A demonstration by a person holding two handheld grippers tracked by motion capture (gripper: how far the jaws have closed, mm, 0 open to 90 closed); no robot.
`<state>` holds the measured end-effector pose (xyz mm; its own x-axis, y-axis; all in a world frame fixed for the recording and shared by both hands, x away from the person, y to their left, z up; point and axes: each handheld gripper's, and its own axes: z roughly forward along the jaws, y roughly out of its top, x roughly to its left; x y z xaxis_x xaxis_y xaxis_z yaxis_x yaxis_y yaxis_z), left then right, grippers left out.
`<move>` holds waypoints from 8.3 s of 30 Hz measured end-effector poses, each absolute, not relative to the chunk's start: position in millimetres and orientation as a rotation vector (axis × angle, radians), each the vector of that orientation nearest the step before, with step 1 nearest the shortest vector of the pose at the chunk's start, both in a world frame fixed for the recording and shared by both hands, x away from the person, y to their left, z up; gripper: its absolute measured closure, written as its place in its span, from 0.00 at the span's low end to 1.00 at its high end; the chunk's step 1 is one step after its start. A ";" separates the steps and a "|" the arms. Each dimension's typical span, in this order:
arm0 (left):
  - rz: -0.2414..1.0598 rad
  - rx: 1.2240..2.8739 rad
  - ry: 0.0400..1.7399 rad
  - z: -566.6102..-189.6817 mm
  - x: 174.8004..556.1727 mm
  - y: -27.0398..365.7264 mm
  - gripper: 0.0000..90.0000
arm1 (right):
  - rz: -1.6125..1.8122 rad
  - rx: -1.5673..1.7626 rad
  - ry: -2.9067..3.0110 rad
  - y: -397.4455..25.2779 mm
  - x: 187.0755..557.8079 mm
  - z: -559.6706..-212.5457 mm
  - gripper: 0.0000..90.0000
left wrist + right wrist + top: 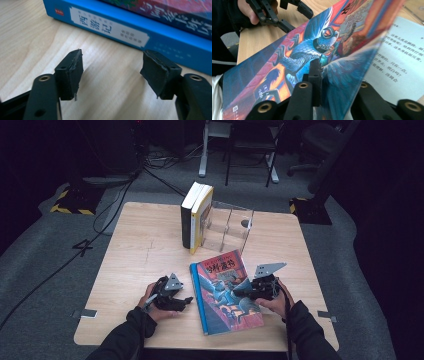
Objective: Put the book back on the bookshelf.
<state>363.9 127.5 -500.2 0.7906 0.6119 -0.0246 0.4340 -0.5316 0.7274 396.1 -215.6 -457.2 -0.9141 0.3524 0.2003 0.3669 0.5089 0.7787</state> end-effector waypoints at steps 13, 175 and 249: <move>0.297 2.186 0.739 -494.4 376.7 123.7 0.59 | -1.450 -0.587 -2.699 -209.1 382.4 -454.1 0.93; 0.432 2.031 0.226 -425.0 304.8 73.2 0.76 | -2.300 -0.513 -2.867 -249.6 320.4 -381.8 0.70; 0.335 1.846 0.258 -362.5 306.5 44.6 0.76 | -2.056 -0.448 -2.860 -248.7 317.2 -390.4 0.54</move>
